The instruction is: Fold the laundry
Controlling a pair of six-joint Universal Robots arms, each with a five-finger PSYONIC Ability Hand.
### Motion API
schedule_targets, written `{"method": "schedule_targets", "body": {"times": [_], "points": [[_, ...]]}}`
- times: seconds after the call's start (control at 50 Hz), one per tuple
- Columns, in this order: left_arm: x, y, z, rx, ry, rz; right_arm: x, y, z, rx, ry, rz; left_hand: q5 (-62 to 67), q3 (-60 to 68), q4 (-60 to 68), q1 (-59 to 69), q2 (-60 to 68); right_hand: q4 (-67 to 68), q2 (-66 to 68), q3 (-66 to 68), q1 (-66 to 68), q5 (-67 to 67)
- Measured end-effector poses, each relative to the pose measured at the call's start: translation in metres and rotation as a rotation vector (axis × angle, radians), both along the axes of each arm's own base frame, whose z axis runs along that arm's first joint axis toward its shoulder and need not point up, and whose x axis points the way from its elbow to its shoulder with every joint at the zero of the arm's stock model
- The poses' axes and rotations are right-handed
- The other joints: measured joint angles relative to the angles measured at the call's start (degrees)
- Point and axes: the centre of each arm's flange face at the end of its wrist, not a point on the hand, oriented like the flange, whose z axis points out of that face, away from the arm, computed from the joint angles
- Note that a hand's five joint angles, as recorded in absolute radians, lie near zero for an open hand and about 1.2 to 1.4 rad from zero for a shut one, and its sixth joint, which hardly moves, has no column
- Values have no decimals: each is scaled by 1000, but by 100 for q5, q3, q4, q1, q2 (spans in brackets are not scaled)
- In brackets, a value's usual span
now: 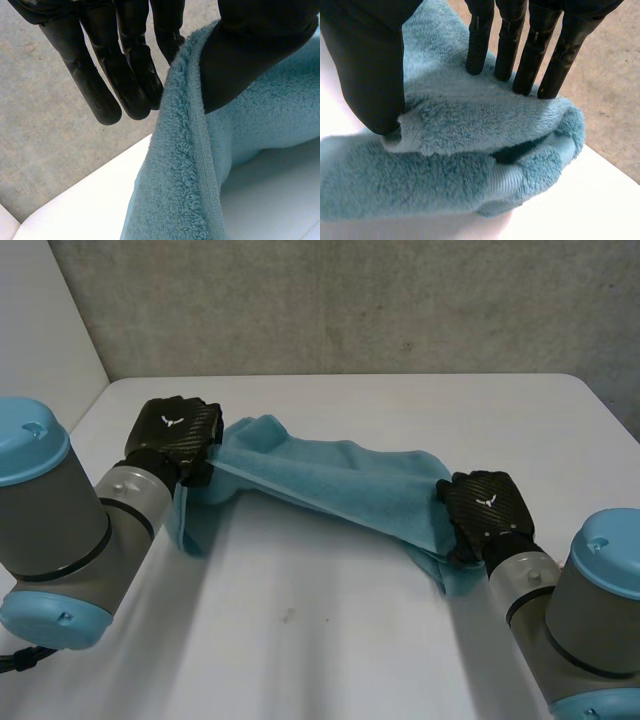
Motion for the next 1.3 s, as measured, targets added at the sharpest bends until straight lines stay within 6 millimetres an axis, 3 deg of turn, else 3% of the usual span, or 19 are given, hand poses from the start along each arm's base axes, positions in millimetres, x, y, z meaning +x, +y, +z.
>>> {"method": "schedule_targets", "body": {"times": [0.14,0.26,0.3,0.34,0.4,0.42,0.46,0.52,0.66,0.88,1.0,1.02,1.04,1.08,1.12,1.3], "points": [[1,-3,-2,4,-2,4,-3,-5,-6,2,23,-13,0,0,0,0,0,25,3,2,43,1],[1,-6,-13,30,-15,9,-9,-17,-3,-31,13,-49,0,-2,-4,0,-8,3191,3207,3175,2662,3123],[1,-6,-15,36,-18,9,-11,-19,-1,-39,10,-58,0,-16,-19,0,-33,3303,3314,3279,2729,3231],[1,-6,-23,58,-28,10,-18,-29,6,-67,-1,-91,-437,-564,-577,-305,-664,3621,3545,3524,2785,3429],[2,-6,-32,80,-41,10,-25,-36,18,-98,-12,-118,-2404,-2522,-2556,-2412,-2590,3625,3545,3550,2785,3445],[2,-6,-32,80,-41,10,-25,-36,18,-98,-12,-118,-2404,-2522,-2556,-2412,-2590,3625,3545,3550,2785,3445],[2,-5,-41,99,-53,10,-34,-41,37,-131,-26,-135,-3088,-3189,-3218,-2896,-3256,3626,3545,3550,2814,3496],[2,-6,-49,116,-65,11,-42,-44,55,-135,-30,-137,-3285,-3362,-3384,-2943,-3413,3626,3545,3550,2814,3498],[7,-9,-58,136,-76,26,-57,-47,77,-60,-23,-116,-3333,-3383,-3419,-2960,-3452,3626,3545,3551,2814,3518],[24,-19,-65,134,-79,104,-80,-47,102,39,-3,-98,-3333,-3383,-3419,-2960,-3452,3646,3545,3575,2814,3519],[32,-18,-70,135,-104,148,-89,-50,101,37,21,-121,-3270,-3330,-3353,-2888,-3377,3646,3545,3575,2814,3519],[34,-16,-72,138,-111,151,-90,-50,100,38,25,-122,-2306,-2190,-2270,-1676,-2227,3647,3545,3575,2814,3519],[35,-15,-73,141,-117,153,-90,-50,99,41,29,-122,-2146,-2009,-2100,-1470,-2046,3647,3545,3575,2814,3519],[38,-11,-75,148,-139,155,-90,-49,94,52,46,-113,-633,-564,-546,65,-542,3647,3545,3575,2814,3518],[39,-9,-75,149,-148,154,-90,-48,91,59,53,-107,-379,-127,-108,104,-143,3647,3545,3575,2814,3520],[46,5,-77,130,-282,127,-85,-41,39,278,261,16,-298,-20,-19,104,-21,3647,3545,3575,2814,3531]]}}
